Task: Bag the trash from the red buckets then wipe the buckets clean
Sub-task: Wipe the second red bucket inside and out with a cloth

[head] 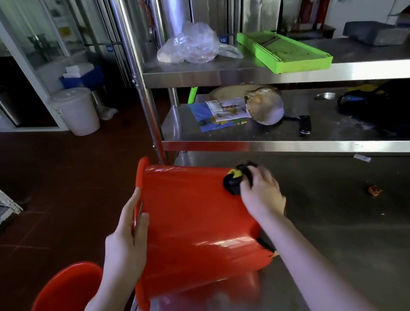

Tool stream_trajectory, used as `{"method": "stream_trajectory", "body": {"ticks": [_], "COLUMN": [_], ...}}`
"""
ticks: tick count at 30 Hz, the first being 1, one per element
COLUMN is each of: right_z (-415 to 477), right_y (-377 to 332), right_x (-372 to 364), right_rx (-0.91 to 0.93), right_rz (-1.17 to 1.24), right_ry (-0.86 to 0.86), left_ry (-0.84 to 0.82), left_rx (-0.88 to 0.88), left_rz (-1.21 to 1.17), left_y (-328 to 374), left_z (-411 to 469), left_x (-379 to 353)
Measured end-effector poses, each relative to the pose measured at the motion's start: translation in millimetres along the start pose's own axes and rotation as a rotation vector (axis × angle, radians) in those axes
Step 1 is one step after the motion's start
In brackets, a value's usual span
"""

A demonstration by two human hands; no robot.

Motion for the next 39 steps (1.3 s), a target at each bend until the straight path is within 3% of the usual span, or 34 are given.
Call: {"method": "stream_trajectory", "body": {"ticks": [2, 5, 8, 10, 15, 17, 19, 23, 25, 28, 35, 37, 39], "right_z": [-24, -83, -103, -89, -13, 1, -8, -84, -108, -115, -155, -136, -103], "right_y": [-52, -127, -147, -128, -33, -29, -63, -155, -165, -153, -106, -85, -59], "right_x": [-17, -67, -84, -70, -11, -5, -20, -78, -92, -84, -81, -61, -32], "right_rx": [0.241, 0.639, 0.812, 0.784, 0.224, 0.107, 0.209, 0.685, 0.781, 0.817, 0.926, 0.837, 0.62], "right_rz": [-0.19, -0.242, -0.307, -0.313, -0.192, -0.161, -0.232, -0.261, -0.309, -0.336, -0.328, -0.331, -0.313], "right_ry": [0.095, 0.034, -0.03, -0.032, -0.057, -0.11, -0.085, -0.065, -0.091, -0.038, 0.058, 0.09, 0.137], "left_ry": [-0.019, -0.009, 0.005, 0.014, 0.041, 0.017, 0.011, -0.018, -0.057, -0.051, 0.102, 0.134, 0.129], "left_rx": [0.025, 0.003, -0.008, 0.014, 0.039, 0.026, 0.013, 0.041, 0.069, 0.097, 0.179, 0.114, 0.09], "left_rz": [-0.014, 0.025, -0.001, -0.039, -0.063, -0.074, -0.059, -0.089, -0.163, -0.247, 0.011, 0.028, -0.015], "left_y": [0, -2, -11, -20, -41, -38, -35, -45, -49, -43, -12, 0, 2], "left_z": [2, 5, -3, -12, -41, -48, -48, -45, -48, -30, 45, 31, 12], "left_x": [-1, 6, 12, 15, 13, 6, 5, 9, 12, 23, 7, 3, 2]}}
Point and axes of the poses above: each hand's wrist, its own z-axis towards the middle knuckle, its own x-axis out of the back of the hand, y = z × x, the point moved 7 cm from there along z, towards the middle knuckle, and after that the axes turned 8 degrees about -y, right-handed, at the moved point
